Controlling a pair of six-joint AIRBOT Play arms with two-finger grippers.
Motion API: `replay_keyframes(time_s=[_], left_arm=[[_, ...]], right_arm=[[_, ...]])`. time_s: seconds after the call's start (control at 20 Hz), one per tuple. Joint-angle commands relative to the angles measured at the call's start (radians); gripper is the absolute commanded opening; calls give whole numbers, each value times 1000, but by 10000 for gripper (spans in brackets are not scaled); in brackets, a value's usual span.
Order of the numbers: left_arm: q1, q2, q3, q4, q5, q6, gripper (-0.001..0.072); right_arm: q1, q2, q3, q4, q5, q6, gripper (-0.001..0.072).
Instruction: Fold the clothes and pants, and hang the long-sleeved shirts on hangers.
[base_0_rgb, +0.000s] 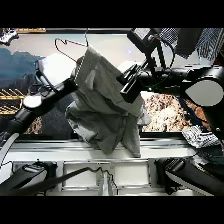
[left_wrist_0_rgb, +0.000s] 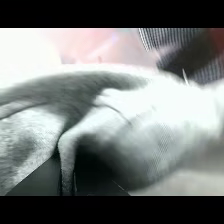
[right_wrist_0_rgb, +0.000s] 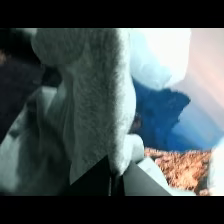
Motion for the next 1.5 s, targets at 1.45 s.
replay_keyframes(time_s=[1.45], left_arm=[[264, 166, 225, -14, -863, 144, 19]], right_arm=[[0, -24, 55, -386, 48, 5, 31]])
